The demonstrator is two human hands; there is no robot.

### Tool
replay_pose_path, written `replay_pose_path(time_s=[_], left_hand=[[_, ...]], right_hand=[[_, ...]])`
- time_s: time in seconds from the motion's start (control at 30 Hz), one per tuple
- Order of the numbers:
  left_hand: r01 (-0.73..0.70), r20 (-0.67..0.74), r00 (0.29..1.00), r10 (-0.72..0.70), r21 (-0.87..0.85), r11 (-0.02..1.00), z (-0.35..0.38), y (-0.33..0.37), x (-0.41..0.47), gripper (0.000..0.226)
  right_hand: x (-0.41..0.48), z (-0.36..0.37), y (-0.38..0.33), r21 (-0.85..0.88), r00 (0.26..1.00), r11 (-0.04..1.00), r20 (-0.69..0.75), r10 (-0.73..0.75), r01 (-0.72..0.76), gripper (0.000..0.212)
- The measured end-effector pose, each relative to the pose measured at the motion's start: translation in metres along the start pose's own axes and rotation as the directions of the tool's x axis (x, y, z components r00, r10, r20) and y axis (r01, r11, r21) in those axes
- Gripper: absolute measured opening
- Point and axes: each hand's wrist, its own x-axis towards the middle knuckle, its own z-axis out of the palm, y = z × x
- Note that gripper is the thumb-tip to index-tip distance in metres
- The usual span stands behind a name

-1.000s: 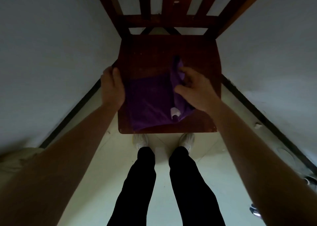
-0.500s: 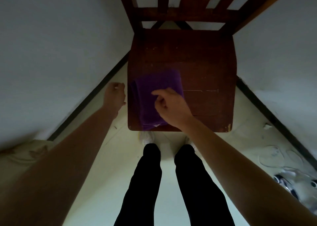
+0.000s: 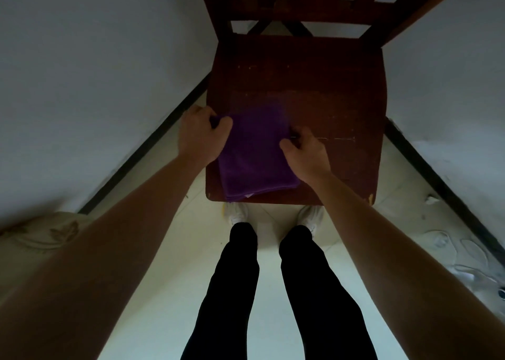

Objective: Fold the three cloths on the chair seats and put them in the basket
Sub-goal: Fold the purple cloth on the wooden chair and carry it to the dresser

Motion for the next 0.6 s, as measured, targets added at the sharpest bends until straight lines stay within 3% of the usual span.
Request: replay_pose_path(time_s=[0.07, 0.3, 0.5, 0.6], left_hand=[[0.135, 0.076, 0.988, -0.137, 0.037, 0.99, 0.003, -0.007, 0.007, 0.029], [0.418, 0.129, 0.902, -0.412, -0.024, 0.908, 0.018, -0.014, -0.013, 0.069], [0.472, 0.158, 0.881, -0.446, -0.224, 0.852, 0.033, -0.006, -0.034, 0.067], [0.389, 0.132, 0.921, -0.366, -0.315, 0.866, 0.033, 0.005, -0.041, 0.07]], right_hand=[[0.002, 0.005, 0.0, -0.07, 1.0, 0.997, -0.003, -0.016, 0.016, 0.047], [0.009, 0.003, -0.002, -0.008, 0.999, 0.999, 0.007, 0.048, -0.048, 0.048], [0.008, -0.003, 0.003, 0.028, 0.998, 0.999, 0.064, 0.028, -0.03, 0.049], [-0.002, -0.01, 0.003, 0.136, 0.994, 0.989, 0.104, 0.04, -0.054, 0.056]])
